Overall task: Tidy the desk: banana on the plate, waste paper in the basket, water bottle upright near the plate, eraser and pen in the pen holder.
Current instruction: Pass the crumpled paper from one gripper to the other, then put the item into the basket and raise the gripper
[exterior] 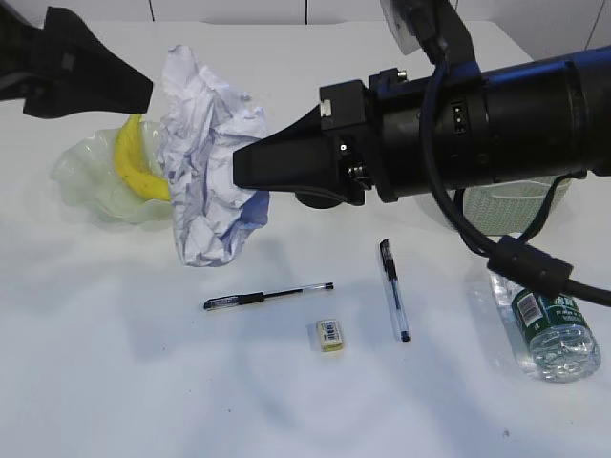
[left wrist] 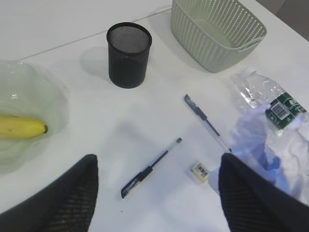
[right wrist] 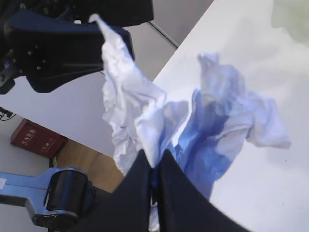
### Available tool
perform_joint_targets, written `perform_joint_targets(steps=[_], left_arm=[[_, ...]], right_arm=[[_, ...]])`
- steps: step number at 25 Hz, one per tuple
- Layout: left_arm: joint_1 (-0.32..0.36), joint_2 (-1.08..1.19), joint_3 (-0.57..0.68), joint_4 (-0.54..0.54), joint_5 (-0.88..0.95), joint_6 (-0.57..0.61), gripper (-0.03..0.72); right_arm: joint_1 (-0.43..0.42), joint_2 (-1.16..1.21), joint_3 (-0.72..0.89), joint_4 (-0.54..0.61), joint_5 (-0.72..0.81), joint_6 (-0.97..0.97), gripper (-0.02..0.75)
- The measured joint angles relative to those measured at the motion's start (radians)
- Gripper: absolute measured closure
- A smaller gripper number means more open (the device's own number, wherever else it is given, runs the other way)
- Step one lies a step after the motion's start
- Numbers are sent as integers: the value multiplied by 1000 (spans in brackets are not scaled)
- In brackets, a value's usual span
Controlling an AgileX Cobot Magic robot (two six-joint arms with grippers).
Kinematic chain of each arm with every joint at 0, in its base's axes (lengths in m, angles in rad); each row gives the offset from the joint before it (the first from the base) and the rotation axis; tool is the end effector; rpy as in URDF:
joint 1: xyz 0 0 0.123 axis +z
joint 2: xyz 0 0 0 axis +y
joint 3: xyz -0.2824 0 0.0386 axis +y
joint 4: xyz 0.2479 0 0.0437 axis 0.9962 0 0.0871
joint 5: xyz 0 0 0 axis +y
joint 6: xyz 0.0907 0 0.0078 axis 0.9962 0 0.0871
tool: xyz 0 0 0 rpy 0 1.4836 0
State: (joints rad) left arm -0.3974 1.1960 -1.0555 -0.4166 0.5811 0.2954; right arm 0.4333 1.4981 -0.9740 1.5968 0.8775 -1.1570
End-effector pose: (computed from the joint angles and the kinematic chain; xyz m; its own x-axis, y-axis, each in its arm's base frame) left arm 0.2297 -0.1184 0.3587 -0.5475 0.1676 -0.8199 0.5158 0.8391 -0.1729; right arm 0.2500 0.1929 0.2983 -0.7211 -0.0243 -0.6924 -0.6601 0.3276 0.6760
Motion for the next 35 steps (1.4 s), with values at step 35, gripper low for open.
perform_joint_targets(steps=[35], left_arm=[[254, -126, 193, 481, -162, -224, 242]], right_arm=[[0, 0, 0, 0, -8, 24, 738]])
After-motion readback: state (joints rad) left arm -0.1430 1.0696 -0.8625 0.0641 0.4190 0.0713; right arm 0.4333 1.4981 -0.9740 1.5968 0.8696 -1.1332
